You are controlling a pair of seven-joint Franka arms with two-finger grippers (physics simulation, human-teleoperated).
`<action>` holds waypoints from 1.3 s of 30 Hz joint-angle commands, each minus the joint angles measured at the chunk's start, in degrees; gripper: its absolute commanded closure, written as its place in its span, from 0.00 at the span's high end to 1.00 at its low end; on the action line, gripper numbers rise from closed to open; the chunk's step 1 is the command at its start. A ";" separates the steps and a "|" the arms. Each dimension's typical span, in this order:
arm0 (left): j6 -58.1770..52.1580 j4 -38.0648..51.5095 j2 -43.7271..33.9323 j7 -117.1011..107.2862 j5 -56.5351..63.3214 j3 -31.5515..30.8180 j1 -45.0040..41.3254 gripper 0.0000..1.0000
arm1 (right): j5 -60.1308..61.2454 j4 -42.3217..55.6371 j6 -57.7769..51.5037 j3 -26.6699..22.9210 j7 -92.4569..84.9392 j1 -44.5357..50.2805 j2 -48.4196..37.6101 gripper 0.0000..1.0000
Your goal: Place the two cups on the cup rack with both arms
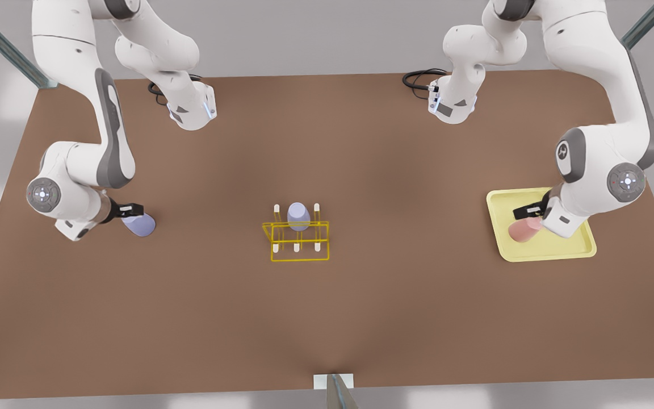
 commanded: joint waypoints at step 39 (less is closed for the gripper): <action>38.59 -19.59 13.11 34.06 -8.73 3.65 6.03 0.88 | 0.47 -17.72 31.14 0.05 -1.15 -7.35 8.36 1.00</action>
